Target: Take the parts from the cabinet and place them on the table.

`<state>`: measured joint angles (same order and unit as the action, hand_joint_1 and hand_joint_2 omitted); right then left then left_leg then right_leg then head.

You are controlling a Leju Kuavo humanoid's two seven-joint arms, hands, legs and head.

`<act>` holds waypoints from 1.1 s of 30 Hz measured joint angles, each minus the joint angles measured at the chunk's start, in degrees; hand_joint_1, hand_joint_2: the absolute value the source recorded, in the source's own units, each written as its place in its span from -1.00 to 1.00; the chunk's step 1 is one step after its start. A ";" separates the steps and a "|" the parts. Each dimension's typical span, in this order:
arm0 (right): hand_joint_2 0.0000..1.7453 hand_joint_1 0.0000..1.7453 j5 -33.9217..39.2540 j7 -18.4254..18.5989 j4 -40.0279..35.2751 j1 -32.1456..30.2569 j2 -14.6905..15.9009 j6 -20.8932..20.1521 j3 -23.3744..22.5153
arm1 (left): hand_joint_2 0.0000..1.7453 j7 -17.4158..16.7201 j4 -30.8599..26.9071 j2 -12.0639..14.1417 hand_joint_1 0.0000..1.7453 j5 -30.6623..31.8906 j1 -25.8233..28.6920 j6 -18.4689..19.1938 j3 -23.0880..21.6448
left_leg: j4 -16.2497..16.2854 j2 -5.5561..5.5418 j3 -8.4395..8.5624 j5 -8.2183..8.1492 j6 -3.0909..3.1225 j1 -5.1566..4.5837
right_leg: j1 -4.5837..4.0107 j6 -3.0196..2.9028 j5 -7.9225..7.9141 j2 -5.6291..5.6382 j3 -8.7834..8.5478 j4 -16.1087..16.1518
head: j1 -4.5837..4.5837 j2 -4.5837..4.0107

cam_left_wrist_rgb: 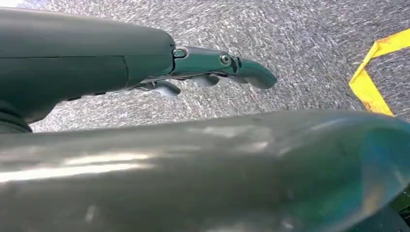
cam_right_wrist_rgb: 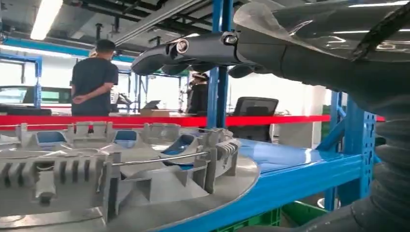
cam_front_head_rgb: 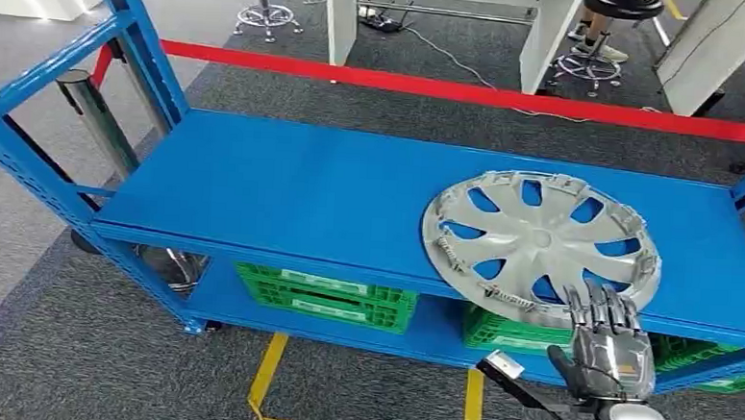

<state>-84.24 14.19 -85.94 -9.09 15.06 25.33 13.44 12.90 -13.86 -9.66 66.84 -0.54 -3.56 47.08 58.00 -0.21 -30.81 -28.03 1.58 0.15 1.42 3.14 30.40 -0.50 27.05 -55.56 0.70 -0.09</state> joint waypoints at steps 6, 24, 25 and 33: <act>1.00 -1.00 1.71 -1.03 2.17 1.11 -0.35 -1.01 -1.62 | -1.00 0.00 0.00 0.00 -1.00 0.48 0.00 0.11 0.20 | 0.00 0.00 0.00 0.00 0.00 0.00 | 0.00 0.00 0.00 0.00 0.00 0.00 | 0.00 0.00; 1.00 -1.00 1.60 -3.02 11.30 6.77 -2.47 -2.56 -3.87 | -1.00 -0.22 0.00 0.28 -1.00 1.77 0.21 0.13 0.39 | 0.00 -0.02 0.00 0.00 0.00 0.00 | 0.00 0.00 0.00 -0.03 0.00 -0.01 | 0.00 0.00; 1.00 -1.00 1.46 -3.02 11.50 6.89 -2.54 -2.56 -3.81 | -1.00 -0.24 0.00 0.28 -1.00 1.77 0.24 0.13 0.39 | 0.00 -0.02 0.00 0.00 0.00 0.00 | 0.00 0.00 0.00 -0.02 0.00 -0.01 | 0.00 0.00; 1.00 -1.00 0.37 -3.34 12.50 7.71 -3.06 -2.56 -3.43 | -1.00 -0.26 -0.02 0.28 -1.00 2.16 0.23 0.09 0.39 | 0.00 -0.02 0.00 0.00 0.00 0.00 | 0.00 0.00 0.00 -0.01 0.01 -0.01 | 0.00 0.00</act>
<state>-83.87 10.84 -73.44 -1.37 12.00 22.77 10.01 12.63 -13.88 -9.38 69.00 -0.31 -3.48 47.47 58.00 -0.23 -30.82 -28.02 1.58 0.14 1.42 3.14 30.40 -0.52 27.06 -55.57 0.70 -0.09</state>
